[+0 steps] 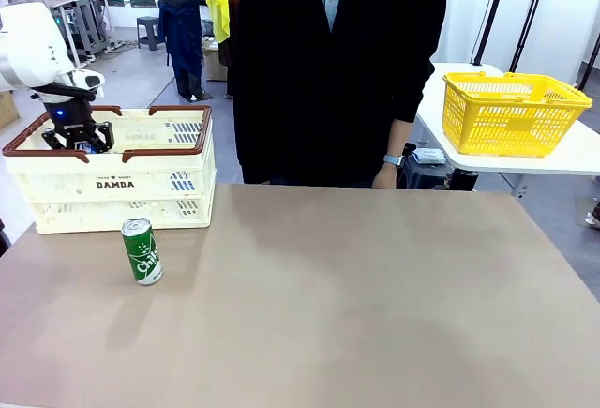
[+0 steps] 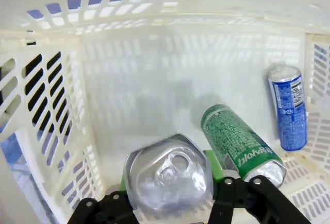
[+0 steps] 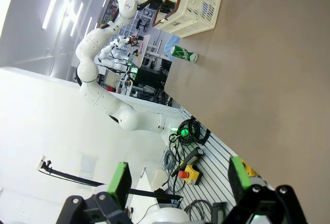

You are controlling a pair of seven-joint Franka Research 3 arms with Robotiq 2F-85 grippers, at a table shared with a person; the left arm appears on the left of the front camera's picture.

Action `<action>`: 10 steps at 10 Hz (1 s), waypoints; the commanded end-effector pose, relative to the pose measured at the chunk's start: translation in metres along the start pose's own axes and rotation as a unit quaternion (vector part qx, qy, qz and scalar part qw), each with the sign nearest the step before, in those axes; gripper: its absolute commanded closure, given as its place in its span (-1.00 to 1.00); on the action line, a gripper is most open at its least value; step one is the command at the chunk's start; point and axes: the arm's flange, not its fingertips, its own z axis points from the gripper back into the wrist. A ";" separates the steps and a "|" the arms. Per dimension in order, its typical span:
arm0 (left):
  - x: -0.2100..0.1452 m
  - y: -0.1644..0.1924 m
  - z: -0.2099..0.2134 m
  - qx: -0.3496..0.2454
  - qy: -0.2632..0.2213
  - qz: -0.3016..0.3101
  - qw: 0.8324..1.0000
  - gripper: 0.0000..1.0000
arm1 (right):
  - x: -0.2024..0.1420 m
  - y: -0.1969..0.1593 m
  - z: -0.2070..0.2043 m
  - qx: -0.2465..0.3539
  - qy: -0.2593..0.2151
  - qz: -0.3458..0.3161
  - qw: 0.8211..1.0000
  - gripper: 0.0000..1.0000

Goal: Place the drinks into the Shopping basket.
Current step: Pick up one drink and place it into the Shopping basket.

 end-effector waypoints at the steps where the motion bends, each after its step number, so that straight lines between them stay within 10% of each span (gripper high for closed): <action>1: 0.006 -0.001 0.006 0.017 0.005 0.009 1.000 -1.00 | -0.002 0.000 0.004 -0.003 0.008 0.009 1.000 -1.00; 6: 0.007 0.000 0.013 0.012 -0.001 0.002 1.000 -1.00 | -0.002 0.000 0.004 -0.003 0.008 0.009 1.000 -1.00; 10: -0.032 -0.009 0.096 -0.104 -0.004 -0.090 0.990 -1.00 | -0.002 0.000 0.004 -0.003 0.008 0.009 1.000 -1.00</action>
